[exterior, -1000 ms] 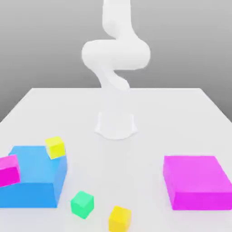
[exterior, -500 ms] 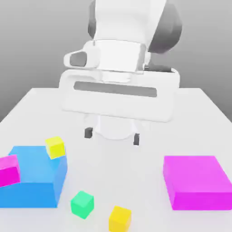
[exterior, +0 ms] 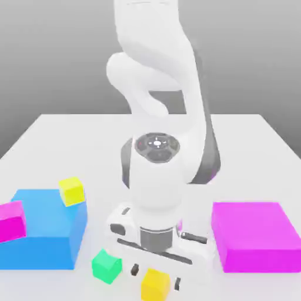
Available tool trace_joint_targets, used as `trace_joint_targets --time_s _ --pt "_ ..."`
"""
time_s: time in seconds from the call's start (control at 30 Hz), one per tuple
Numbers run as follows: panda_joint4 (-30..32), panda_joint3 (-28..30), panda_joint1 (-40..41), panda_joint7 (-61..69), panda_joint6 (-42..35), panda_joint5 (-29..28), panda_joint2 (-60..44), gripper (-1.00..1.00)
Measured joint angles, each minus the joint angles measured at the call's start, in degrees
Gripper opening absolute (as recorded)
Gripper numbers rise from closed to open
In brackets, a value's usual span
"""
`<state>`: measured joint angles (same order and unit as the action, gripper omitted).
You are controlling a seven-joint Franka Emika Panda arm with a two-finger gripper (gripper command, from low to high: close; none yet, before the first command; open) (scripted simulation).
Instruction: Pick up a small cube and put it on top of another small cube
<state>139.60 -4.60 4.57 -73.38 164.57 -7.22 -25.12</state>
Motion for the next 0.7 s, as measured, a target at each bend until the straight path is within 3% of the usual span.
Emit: trace_joint_targets --time_s 0.2,0.37,0.57,0.7 --pt "0.01 -0.07 0.07 -0.10 0.03 -0.10 0.04 -1.00" --pt "2.09 -1.79 1.47 1.77 -7.01 2.66 9.17 -1.00" --pt "9.23 3.53 7.74 -6.25 -11.67 6.85 21.10 -1.00" --pt "9.93 3.98 8.40 -8.06 -6.39 6.92 16.55 -1.00"
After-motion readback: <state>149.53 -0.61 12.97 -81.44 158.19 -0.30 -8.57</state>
